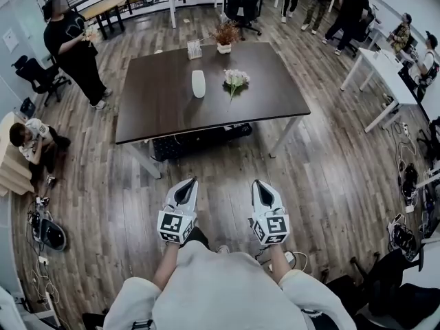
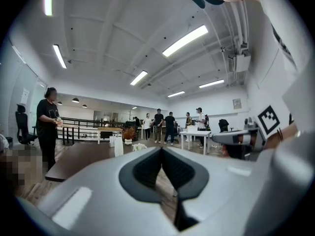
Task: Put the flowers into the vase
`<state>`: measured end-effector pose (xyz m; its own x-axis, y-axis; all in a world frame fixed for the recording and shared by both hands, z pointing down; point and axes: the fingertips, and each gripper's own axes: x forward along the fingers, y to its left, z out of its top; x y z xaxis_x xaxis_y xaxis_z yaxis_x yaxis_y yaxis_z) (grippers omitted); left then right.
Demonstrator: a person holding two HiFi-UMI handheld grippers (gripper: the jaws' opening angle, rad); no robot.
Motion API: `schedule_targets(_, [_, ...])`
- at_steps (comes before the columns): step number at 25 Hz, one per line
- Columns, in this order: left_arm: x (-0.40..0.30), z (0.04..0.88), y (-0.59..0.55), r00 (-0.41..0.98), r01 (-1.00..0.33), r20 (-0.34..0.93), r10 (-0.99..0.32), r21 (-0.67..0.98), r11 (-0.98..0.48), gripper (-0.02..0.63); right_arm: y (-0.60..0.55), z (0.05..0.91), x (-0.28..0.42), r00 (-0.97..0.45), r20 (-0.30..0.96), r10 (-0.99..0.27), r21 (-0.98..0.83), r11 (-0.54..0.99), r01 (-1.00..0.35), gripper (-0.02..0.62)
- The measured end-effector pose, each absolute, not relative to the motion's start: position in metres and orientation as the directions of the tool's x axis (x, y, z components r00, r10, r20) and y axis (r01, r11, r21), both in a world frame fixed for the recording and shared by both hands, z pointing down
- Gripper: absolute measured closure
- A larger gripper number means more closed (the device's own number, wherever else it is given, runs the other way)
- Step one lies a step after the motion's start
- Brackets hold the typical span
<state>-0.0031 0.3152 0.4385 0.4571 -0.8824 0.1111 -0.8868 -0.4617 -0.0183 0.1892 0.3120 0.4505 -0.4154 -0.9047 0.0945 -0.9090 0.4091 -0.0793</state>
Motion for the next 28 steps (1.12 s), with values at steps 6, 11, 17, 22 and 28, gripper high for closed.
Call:
schedule_targets(6, [0.004, 0.445, 0.28, 0.467, -0.882, 0.106, -0.878, -0.01, -0.471, 0.597, 0.284, 0.457, 0.197, -0.405, 0.096, -0.909, -0.078, 0.399, -0.914, 0.598])
schedule_targets(11, [0.004, 0.453, 0.229, 0.481, -0.875, 0.094, -0.872, -0.004, -0.483, 0.597, 0.239, 0.461, 0.195, -0.394, 0.089, -0.915, -0.065, 0.39, -0.919, 0.598])
schedule_targets(17, [-0.003, 0.459, 0.131, 0.51, -0.859, 0.074, -0.857, 0.003, -0.511, 0.597, 0.151, 0.466, 0.181, -0.372, 0.089, -0.924, -0.043, 0.369, -0.928, 0.598])
schedule_targets(22, [-0.025, 0.449, 0.034, 0.521, -0.853, 0.069, -0.851, 0.006, -0.522, 0.597, 0.06, 0.457, 0.156, -0.361, 0.1, -0.927, -0.047, 0.358, -0.932, 0.598])
schedule_targets(28, [-0.067, 0.436, -0.072, 0.514, -0.858, 0.072, -0.855, 0.01, -0.514, 0.597, -0.048, 0.445, 0.125, -0.346, 0.109, -0.932, -0.052, 0.342, -0.938, 0.598])
